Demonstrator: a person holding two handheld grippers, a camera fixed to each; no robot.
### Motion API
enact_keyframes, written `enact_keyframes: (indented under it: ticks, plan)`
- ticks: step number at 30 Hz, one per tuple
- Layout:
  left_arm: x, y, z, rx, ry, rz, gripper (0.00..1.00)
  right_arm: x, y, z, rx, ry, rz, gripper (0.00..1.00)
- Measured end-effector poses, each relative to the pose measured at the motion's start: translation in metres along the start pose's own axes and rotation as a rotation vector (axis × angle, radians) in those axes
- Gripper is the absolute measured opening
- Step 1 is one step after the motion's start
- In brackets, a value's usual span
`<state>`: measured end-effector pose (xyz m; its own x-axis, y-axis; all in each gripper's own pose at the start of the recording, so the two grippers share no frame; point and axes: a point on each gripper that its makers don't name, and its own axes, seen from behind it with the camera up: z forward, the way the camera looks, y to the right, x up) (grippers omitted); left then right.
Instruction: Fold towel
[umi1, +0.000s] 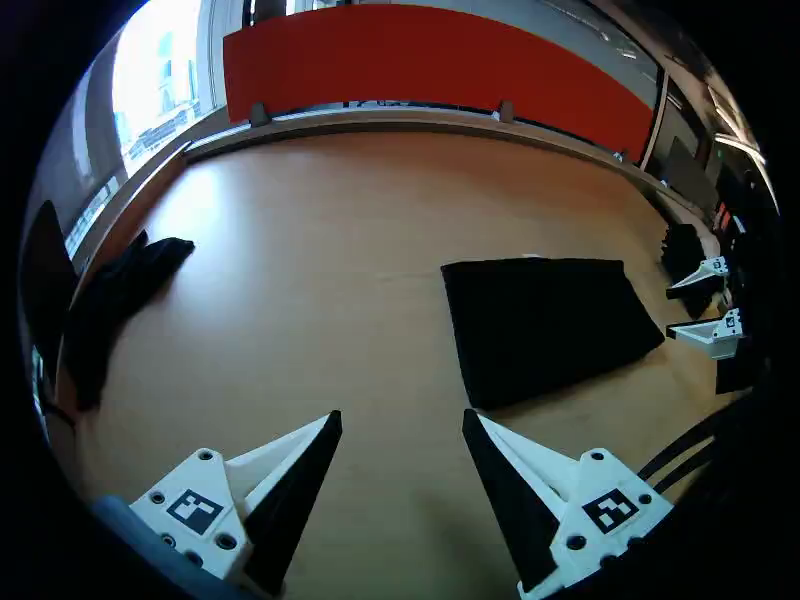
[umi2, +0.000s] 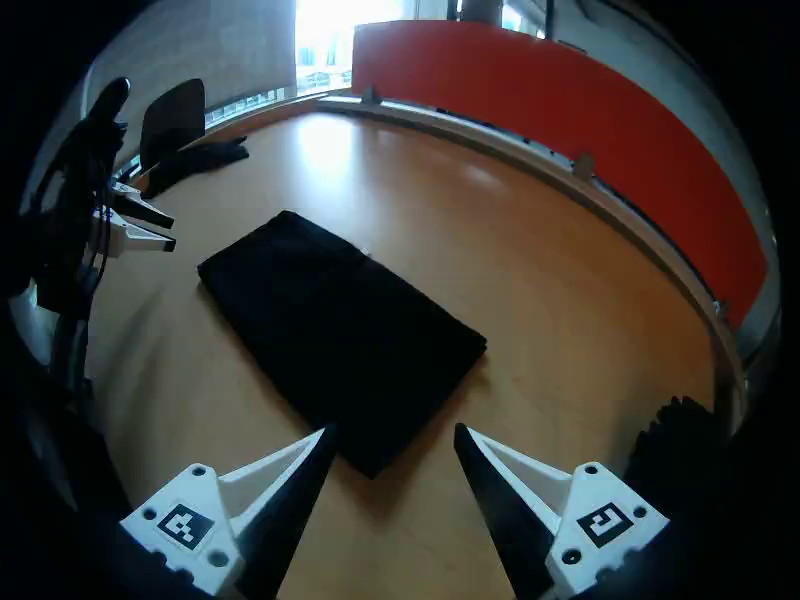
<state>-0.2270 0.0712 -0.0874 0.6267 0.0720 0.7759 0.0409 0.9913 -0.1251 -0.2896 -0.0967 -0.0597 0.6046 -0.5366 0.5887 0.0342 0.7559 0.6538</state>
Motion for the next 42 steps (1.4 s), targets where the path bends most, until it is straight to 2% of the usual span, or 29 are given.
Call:
enact_keyframes:
  ticks: [4, 8, 15, 23, 28, 31, 34, 42]
  plan:
    - [-0.006, -0.004, -0.006, 0.009, -0.005, -0.007, 0.89, -0.008, -0.003, 0.002, 0.015, -0.02, -0.015, 0.89]
    - [-0.012, -0.01, -0.012, 0.02, -0.008, -0.016, 0.9, -0.019, -0.006, 0.004, 0.026, -0.043, -0.026, 0.82]
    - [-0.019, -0.018, -0.019, 0.033, -0.011, -0.029, 0.9, -0.029, -0.011, 0.007, 0.05, -0.053, -0.019, 0.64]
    - [-0.025, -0.02, -0.021, 0.036, -0.019, -0.027, 0.9, -0.035, -0.014, 0.007, 0.079, -0.069, 0.005, 0.39]
    - [-0.024, -0.021, -0.022, 0.035, -0.017, -0.028, 0.89, -0.039, -0.014, 0.009, 0.083, -0.081, -0.003, 0.33]
    - [-0.024, -0.022, -0.022, 0.036, -0.016, -0.028, 0.9, -0.04, -0.014, 0.01, 0.083, -0.084, -0.008, 0.18]
    - [-0.024, -0.024, -0.022, 0.038, -0.016, -0.027, 0.9, -0.039, -0.014, 0.011, 0.079, -0.08, -0.009, 0.08]
    - [-0.024, -0.029, -0.023, 0.044, -0.018, -0.026, 0.9, -0.032, -0.012, 0.009, 0.071, -0.064, 0.002, 0.07]
